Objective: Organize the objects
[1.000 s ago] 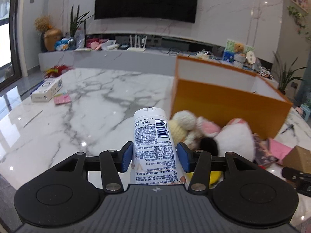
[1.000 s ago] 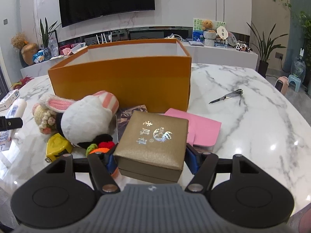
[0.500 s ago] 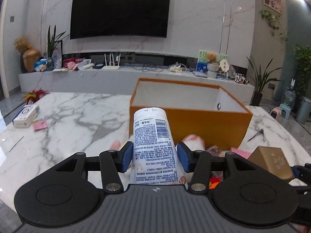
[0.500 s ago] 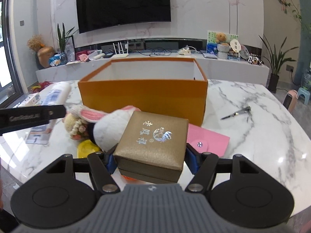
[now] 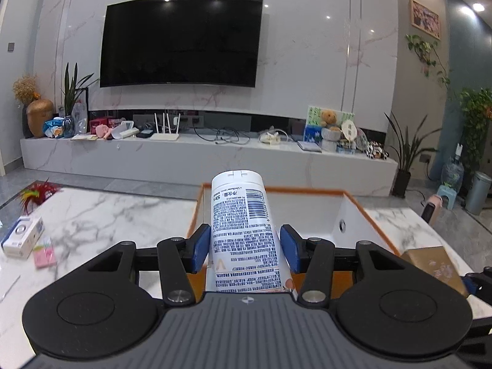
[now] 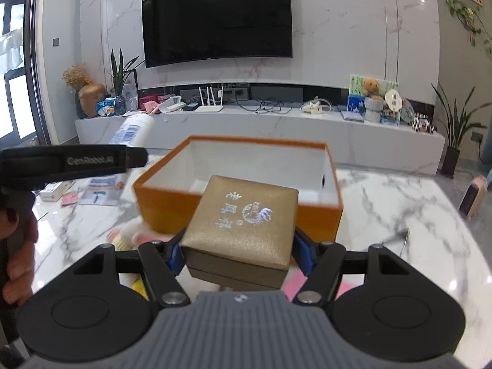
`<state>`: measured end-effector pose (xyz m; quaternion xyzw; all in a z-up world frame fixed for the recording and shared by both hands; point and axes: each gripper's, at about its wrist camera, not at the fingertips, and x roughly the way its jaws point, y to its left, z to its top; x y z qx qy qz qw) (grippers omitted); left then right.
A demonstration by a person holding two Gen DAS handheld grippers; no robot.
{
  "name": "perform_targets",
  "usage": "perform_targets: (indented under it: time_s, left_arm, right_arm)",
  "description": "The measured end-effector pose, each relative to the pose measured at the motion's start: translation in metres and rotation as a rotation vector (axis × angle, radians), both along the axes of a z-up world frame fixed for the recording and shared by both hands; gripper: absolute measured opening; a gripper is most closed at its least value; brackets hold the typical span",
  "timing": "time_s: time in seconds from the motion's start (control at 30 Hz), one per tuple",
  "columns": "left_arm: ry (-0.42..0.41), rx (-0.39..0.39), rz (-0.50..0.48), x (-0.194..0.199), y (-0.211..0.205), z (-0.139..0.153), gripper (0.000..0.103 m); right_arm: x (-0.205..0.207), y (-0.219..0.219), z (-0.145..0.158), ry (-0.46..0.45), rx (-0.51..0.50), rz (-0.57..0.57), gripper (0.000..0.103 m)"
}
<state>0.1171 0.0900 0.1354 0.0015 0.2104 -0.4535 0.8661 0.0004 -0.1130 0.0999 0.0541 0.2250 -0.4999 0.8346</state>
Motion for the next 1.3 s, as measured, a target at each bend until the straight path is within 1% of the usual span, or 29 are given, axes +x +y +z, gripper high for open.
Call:
perform_targets:
  time_s: [0.1,0.2,0.27,0.33,0.43,0.57,0.73,0.8,0.87,0.97,1.1,1.2,1.3]
  left_arm:
    - [0.014,-0.008,0.011,0.019,-0.016,0.005,0.057]
    - [0.049,-0.017,-0.009,0.036,-0.038,0.005,0.057]
    - [0.058,-0.006,-0.023,0.046,-0.056,0.004,0.057]
    - [0.069,0.023,-0.043,0.055,-0.075,0.001,0.057]
    - [0.11,0.08,-0.082,0.07,-0.104,-0.01,0.057]
    - [0.176,0.165,-0.137,0.088,-0.135,-0.027,0.057]
    - [0.221,0.255,-0.183,0.104,-0.161,-0.04,0.057]
    - [0.238,0.287,-0.203,0.106,-0.167,-0.047,0.057]
    - [0.233,0.327,-0.211,0.105,-0.174,-0.051,0.057]
    - [0.224,0.381,-0.206,0.107,-0.184,-0.056,0.057]
    - [0.242,0.432,-0.212,0.112,-0.194,-0.065,0.057]
    - [0.239,0.474,-0.218,0.115,-0.198,-0.071,0.057]
    - [0.257,0.512,-0.21,0.119,-0.202,-0.078,0.057]
  right_arm:
    - [0.005,-0.026,0.015,0.003,-0.019,0.003,0.069]
    - [0.013,-0.057,0.026,-0.006,-0.023,0.011,0.069]
    - [0.021,-0.079,0.031,0.002,-0.017,0.018,0.069]
    - [0.031,-0.104,0.034,0.018,-0.004,0.03,0.069]
    - [0.046,-0.142,0.034,0.059,0.022,0.046,0.069]
    - [0.066,-0.192,0.026,0.12,0.07,0.064,0.069]
    - [0.079,-0.241,0.012,0.162,0.149,0.042,0.069]
    - [0.081,-0.254,0.004,0.168,0.192,0.037,0.069]
    - [0.082,-0.267,-0.003,0.177,0.233,0.035,0.069]
    - [0.088,-0.279,-0.012,0.212,0.267,0.035,0.069]
    - [0.091,-0.296,-0.021,0.2,0.335,0.026,0.069]
    - [0.099,-0.299,-0.029,0.254,0.344,0.026,0.069]
    - [0.106,-0.303,-0.036,0.32,0.342,0.037,0.069]
